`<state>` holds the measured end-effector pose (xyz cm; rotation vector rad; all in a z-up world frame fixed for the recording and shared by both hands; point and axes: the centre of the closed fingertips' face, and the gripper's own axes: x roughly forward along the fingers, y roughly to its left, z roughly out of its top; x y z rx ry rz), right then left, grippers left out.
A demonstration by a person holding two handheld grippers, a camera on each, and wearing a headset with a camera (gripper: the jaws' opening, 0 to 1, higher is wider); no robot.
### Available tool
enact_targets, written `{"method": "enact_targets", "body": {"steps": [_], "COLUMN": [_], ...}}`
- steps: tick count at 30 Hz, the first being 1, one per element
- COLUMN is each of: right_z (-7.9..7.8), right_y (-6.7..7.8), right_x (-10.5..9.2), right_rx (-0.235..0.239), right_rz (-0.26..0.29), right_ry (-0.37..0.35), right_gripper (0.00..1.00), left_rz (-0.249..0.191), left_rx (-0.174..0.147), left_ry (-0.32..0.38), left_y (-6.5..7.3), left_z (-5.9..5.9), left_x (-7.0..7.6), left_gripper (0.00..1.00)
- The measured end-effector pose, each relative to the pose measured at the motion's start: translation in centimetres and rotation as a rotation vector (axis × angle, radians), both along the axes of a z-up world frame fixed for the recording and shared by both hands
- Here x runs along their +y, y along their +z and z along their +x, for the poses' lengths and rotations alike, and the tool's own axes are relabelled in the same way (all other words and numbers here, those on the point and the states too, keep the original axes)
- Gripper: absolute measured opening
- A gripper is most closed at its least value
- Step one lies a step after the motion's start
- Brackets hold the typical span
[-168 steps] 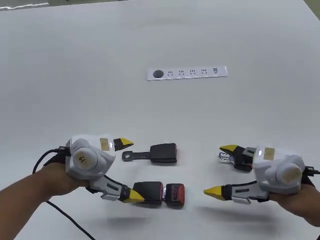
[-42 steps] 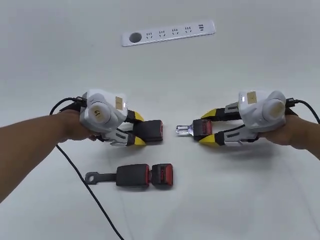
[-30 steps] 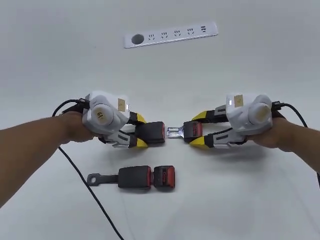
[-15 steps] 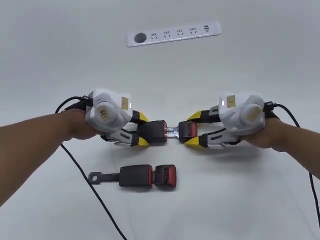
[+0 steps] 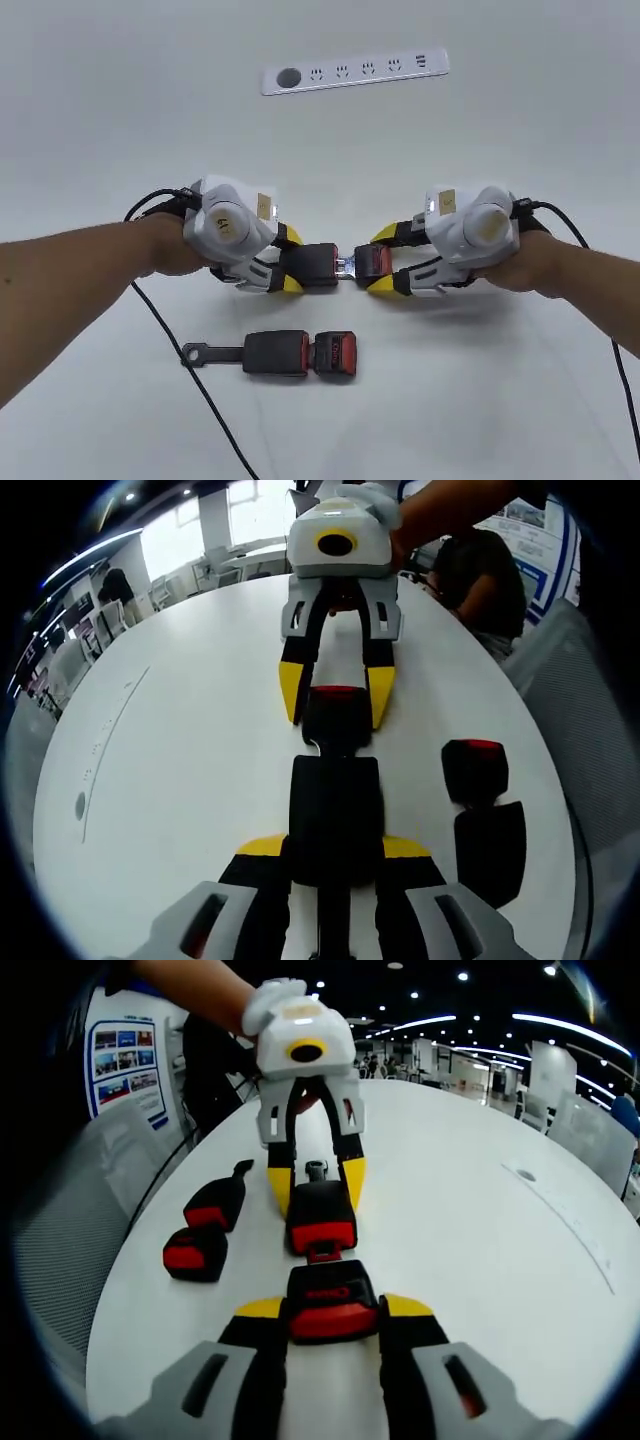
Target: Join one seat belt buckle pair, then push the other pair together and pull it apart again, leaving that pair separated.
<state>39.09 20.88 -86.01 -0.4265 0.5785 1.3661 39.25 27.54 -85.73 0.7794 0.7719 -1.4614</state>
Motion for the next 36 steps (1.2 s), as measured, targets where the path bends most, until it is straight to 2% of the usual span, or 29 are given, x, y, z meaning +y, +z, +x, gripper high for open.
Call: {"method": "enact_targets", "body": {"steps": [5, 12, 23, 36], "right_z": [0.1, 0.2, 0.3, 0.3], "right_y": [0.1, 0.1, 0.0, 0.0], "right_x": [1.4, 1.4, 1.6, 1.6], "right_rx": [-0.004, 0.000, -0.019, -0.020], "right_rz": [0.008, 0.005, -0.028, -0.038], "right_ry": [-0.019, -0.046, -0.060, -0.077], "right_gripper": [0.36, 0.36, 0.36, 0.36], "left_rz": [0.009, 0.027, 0.029, 0.030], "left_rx": [-0.001, -0.003, 0.000, 0.000], "left_ry": [-0.001, -0.012, -0.008, -0.004], "left_y": [0.0, -0.2, -0.4, -0.4], "left_z": [-0.1, 0.2, 0.2, 0.1], "left_x": [-0.1, 0.1, 0.2, 0.1], "left_gripper": [0.33, 0.33, 0.33, 0.33]}}
